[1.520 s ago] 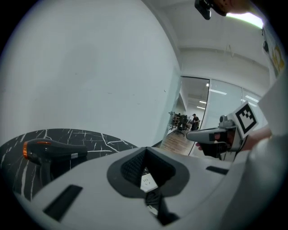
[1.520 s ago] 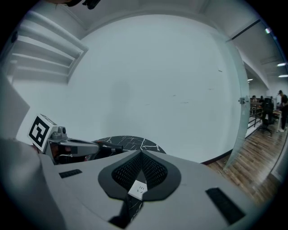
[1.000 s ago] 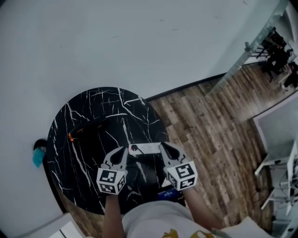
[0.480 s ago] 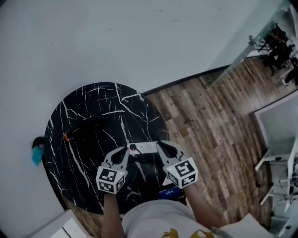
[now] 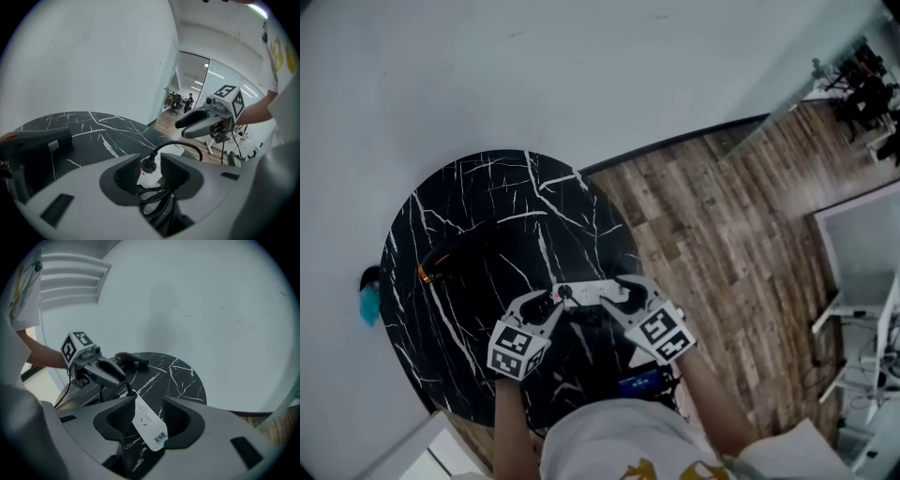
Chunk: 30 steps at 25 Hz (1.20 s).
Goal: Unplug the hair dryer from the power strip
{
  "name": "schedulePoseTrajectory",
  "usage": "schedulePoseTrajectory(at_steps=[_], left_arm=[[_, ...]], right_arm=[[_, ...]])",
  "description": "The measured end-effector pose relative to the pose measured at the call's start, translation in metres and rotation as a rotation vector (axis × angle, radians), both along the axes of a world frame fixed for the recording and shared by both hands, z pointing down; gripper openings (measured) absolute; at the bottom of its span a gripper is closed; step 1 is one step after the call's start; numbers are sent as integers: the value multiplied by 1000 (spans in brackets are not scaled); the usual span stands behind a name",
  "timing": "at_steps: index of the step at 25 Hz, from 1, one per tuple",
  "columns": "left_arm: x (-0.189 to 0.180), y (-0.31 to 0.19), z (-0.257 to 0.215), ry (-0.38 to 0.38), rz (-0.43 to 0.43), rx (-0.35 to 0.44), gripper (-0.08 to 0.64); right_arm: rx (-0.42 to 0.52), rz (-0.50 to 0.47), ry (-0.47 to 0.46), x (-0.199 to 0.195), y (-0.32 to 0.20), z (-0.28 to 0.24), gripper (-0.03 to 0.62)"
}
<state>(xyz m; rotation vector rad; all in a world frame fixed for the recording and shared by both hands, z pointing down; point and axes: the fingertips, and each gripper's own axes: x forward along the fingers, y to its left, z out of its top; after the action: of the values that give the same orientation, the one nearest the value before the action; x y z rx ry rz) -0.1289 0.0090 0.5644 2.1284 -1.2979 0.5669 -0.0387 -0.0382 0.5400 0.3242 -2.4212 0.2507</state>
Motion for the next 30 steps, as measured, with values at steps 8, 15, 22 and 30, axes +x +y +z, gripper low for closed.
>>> schedulePoseTrajectory(at_steps=[8,15,22,30], left_arm=[[0,-11,16,-147,176,-15,117],[8,-11,30,-241,344,-61,117],[19,-13,41,-343,512,-93,87],[20,-14,44,-373,601,-141,60]], right_arm=[[53,-246,185,-9,10,46,235],[89,-421,295,-18,28,71,245],[124,-501,358,-22,29,87,245],[142,-564,422,-24,32,96,247]])
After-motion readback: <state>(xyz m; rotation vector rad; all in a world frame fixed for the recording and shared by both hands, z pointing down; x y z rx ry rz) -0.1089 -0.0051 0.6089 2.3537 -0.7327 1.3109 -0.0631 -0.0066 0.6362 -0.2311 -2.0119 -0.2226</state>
